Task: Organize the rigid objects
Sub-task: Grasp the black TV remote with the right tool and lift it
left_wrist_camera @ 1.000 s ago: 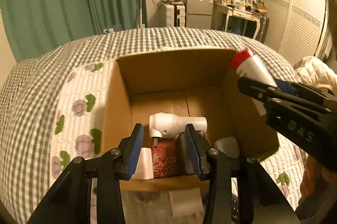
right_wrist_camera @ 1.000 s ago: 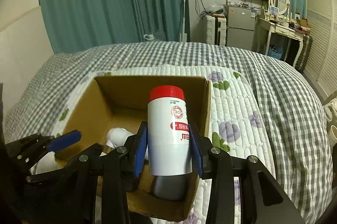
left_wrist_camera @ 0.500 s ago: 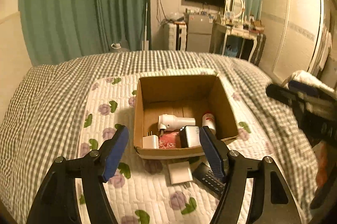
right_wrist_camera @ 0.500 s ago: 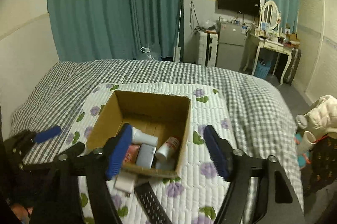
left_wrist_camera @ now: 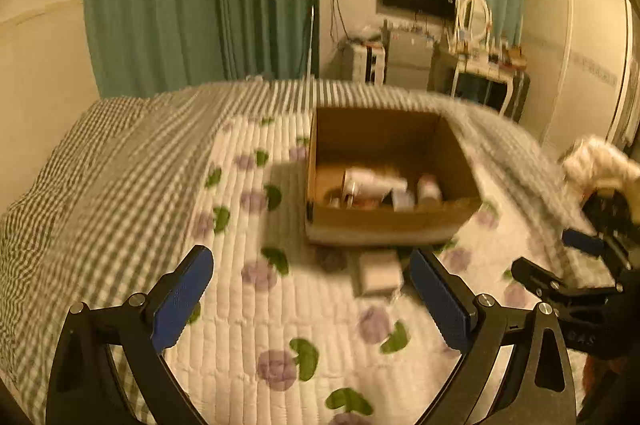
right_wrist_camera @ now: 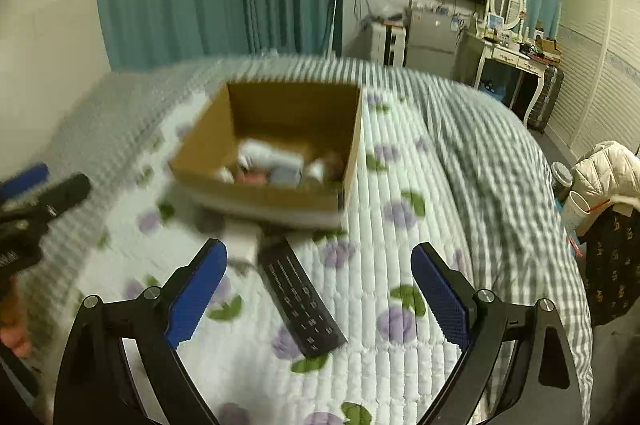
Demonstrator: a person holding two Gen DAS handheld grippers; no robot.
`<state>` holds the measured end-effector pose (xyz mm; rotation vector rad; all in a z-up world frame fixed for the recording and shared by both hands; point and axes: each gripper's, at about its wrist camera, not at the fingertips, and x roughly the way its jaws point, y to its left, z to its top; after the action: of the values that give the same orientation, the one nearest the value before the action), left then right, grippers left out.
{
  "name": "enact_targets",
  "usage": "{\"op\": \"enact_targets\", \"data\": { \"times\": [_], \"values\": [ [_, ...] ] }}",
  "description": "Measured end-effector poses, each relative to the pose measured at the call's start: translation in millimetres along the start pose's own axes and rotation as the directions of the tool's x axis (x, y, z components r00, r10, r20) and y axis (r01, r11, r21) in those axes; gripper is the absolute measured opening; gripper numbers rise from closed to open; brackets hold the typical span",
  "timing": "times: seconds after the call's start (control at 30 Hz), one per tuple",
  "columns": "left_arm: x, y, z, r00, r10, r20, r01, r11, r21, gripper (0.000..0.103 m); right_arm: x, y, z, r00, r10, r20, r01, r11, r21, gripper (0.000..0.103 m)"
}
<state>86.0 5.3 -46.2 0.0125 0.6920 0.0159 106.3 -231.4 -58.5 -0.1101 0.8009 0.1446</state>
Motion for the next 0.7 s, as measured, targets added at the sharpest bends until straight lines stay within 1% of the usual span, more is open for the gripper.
{"op": "enact_targets", "data": {
  "times": [0.07,0.13,0.2,0.27,0.33,0.37,0.4,0.43,0.5,0.53,0.6,0.67,0.7],
  "values": [
    [21,-3,-17,0.999,0.027,-0.044,-0.025,0.999,0.038,0.100,22,2,-11,0.999,0.003,-0.045,-0.003,1.000,-0.011,0.094],
    [41,-5,-30,0.995,0.048,-0.085,-0.043,0.998,0.054,0.100,43,5,-19,0.996,0.034,-0.078,-0.035,0.999,-0.008,0.094],
    [56,-6,-41,0.992,0.046,-0.119,-0.040,0.998,0.052,0.100,64,9,-24,0.991,0.058,-0.122,-0.061,0.998,-0.020,0.094],
    [69,-5,-50,0.987,0.043,-0.152,-0.037,0.998,0.043,0.100,84,16,-28,0.984,0.063,-0.169,-0.075,0.995,-0.064,0.093],
    [77,-3,-56,0.983,0.039,-0.182,-0.032,0.999,0.038,0.100,102,19,-32,0.975,0.067,-0.210,-0.083,0.994,-0.071,0.093],
    [80,-2,-59,0.981,0.037,-0.190,-0.031,0.999,0.035,0.100,111,20,-33,0.969,0.085,-0.231,-0.102,0.993,-0.059,0.088],
    [81,-2,-60,0.981,0.034,-0.192,-0.028,0.999,0.033,0.100,120,19,-35,0.963,0.099,-0.252,-0.115,0.992,-0.050,0.080],
    [82,-2,-62,0.981,0.030,-0.193,-0.024,0.999,0.032,0.100,129,19,-36,0.957,0.101,-0.271,-0.117,0.992,-0.047,0.076],
    [84,-2,-64,0.980,0.033,-0.196,-0.026,0.999,0.036,0.100,141,21,-41,0.950,0.085,-0.300,-0.108,0.992,-0.062,0.059],
    [85,-2,-65,0.979,0.037,-0.199,-0.031,0.999,0.037,0.100,143,22,-43,0.950,0.073,-0.302,-0.102,0.991,-0.081,0.057],
    [87,-2,-66,0.977,0.038,-0.211,-0.032,0.999,0.034,0.100,141,23,-43,0.952,0.075,-0.296,-0.106,0.990,-0.090,0.048],
    [89,-3,-66,0.974,0.041,-0.222,-0.035,0.999,0.033,0.100,132,20,-45,0.952,0.077,-0.297,-0.102,0.992,-0.069,0.042],
    [89,-5,-65,0.974,0.041,-0.223,-0.035,0.999,0.033,0.100,127,18,-47,0.953,0.073,-0.294,-0.093,0.994,-0.053,0.042]
  ]
}}
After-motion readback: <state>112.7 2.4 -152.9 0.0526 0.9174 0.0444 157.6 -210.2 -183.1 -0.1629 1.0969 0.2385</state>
